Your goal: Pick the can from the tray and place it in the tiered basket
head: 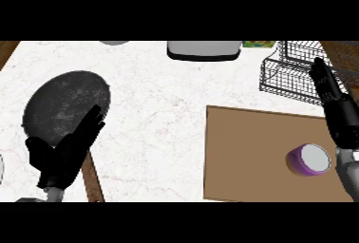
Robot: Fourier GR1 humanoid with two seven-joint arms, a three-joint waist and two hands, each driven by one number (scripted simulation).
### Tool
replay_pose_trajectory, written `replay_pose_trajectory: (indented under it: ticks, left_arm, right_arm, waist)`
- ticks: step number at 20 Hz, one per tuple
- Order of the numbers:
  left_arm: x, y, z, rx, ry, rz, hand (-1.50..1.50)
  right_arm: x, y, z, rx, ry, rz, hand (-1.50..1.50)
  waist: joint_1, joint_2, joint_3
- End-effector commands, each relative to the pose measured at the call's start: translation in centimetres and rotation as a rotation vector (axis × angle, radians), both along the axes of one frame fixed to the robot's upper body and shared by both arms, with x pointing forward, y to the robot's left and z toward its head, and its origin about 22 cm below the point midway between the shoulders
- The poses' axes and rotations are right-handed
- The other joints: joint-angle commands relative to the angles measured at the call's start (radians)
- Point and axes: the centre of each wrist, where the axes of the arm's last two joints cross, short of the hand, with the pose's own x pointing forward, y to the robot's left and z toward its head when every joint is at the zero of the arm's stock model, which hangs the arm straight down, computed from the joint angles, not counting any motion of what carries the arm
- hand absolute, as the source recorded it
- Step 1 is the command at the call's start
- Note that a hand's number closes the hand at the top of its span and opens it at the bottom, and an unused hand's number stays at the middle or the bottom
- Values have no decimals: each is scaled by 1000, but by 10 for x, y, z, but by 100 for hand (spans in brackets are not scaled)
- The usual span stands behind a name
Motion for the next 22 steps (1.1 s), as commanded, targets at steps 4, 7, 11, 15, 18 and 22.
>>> replay_pose_trajectory:
  ticks: [4, 7, 11, 15, 18, 22]
  left_arm:
    - [27, 44, 25, 262, -185, 167, 0]
    - [15, 51, 10, 255, -110, 194, 0]
    - [17, 72, 19, 368, -193, 260, 0]
    - [24, 63, 16, 380, -214, 225, 0]
    - [25, 58, 11, 375, -221, 227, 0]
    - [33, 61, 13, 387, -232, 189, 0]
  right_arm:
    - [-17, -27, 14, 202, 52, -154, 150]
    - [-12, -34, 52, 452, -368, -416, 150]
    - [-90, -91, -43, 148, 214, -881, -150]
    - [-125, -71, 7, 98, 171, -877, -150]
    - [-139, -65, 41, -60, 298, -768, -150]
    - [-143, -53, 61, -260, 528, -637, -150]
  waist:
    - [-34, -24, 33]
    - [-142, -120, 67]
    - [-96, -32, 27]
    - [-48, -26, 28]
    - [-42, -24, 26]
    - [-29, -14, 23]
